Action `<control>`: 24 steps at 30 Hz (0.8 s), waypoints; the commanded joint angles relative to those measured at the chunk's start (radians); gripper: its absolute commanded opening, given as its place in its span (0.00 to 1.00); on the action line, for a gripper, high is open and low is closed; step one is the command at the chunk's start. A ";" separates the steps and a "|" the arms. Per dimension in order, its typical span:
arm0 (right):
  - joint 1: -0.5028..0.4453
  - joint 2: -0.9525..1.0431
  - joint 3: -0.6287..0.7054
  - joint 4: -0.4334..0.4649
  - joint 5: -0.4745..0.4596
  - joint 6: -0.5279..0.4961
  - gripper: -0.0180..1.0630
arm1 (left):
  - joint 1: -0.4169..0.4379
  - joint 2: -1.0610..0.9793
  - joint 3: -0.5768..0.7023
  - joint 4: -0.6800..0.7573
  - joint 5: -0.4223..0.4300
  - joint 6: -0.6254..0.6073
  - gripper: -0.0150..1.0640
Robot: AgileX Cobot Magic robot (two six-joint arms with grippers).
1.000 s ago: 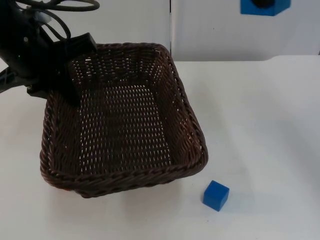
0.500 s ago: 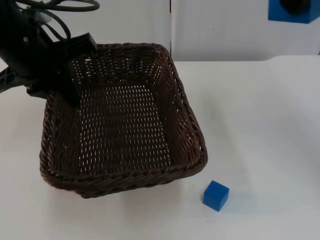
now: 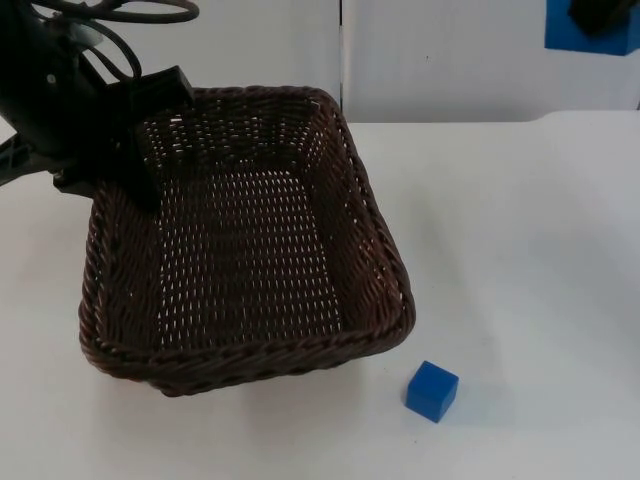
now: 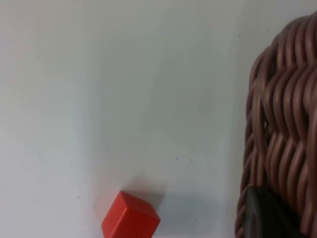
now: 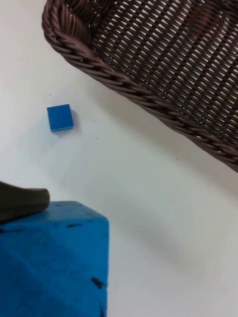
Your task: Pick up the basket with the left hand and place the largest block into the basket with the right hand.
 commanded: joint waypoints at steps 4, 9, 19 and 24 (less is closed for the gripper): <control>0.003 -0.016 0.007 0.035 -0.020 0.029 0.02 | -0.003 -0.016 -0.006 -0.015 0.002 -0.008 0.01; 0.089 -0.015 0.007 0.008 -0.039 0.032 0.02 | -0.003 -0.016 -0.006 -0.015 0.002 -0.008 0.01; 0.320 0.005 0.008 -0.005 -0.127 0.024 0.02 | -0.003 -0.016 -0.006 -0.015 0.002 -0.008 0.01; 0.382 0.049 0.009 0.005 -0.148 0.024 0.02 | -0.003 -0.016 -0.006 -0.015 0.002 -0.008 0.01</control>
